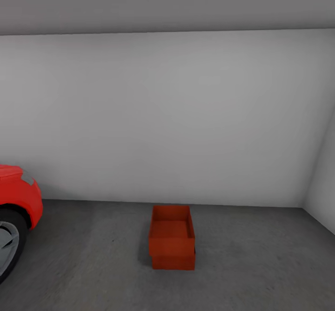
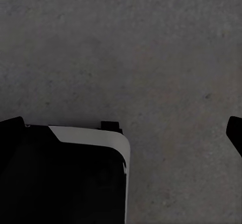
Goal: Move the two storage containers from the living room to the garage. In the garage, place one container on the floor and stack the other container on top of it (either order is fine).
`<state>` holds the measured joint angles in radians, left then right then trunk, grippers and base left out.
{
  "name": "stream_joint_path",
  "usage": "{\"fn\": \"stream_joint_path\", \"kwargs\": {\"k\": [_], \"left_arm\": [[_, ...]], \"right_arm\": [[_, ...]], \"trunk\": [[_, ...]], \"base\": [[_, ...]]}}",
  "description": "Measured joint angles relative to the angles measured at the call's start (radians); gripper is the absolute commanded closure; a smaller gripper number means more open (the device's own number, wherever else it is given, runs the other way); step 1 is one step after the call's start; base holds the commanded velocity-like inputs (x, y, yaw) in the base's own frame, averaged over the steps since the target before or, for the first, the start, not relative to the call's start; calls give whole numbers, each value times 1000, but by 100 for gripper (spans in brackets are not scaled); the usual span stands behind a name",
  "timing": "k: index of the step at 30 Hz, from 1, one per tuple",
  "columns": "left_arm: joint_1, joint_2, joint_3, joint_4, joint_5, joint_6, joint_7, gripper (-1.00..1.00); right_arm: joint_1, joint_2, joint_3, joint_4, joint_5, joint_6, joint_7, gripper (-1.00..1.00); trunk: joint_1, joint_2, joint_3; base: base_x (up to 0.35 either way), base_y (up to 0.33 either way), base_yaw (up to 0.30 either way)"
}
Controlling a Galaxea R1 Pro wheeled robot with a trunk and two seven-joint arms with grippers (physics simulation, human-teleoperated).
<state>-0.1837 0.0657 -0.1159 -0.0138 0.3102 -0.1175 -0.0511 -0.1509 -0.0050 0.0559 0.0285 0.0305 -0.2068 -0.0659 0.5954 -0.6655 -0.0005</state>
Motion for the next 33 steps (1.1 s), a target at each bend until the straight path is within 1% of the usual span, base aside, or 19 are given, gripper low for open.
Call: {"fn": "stream_joint_path", "kwargs": {"k": [19, 33], "left_arm": [[0, 0, 0, 0, 0, 0, 0, -100], [0, 0, 0, 0, 0, 0, 0, -100]], "right_arm": [[0, -1, 1, 0, 3, 4, 1, -100], [0, -6, -2, -1, -5, 4, -1, -100]], "trunk": [[0, 0, 0], [0, 0, 0]], "base": [[0, 0, 0], [0, 0, 0]]}}
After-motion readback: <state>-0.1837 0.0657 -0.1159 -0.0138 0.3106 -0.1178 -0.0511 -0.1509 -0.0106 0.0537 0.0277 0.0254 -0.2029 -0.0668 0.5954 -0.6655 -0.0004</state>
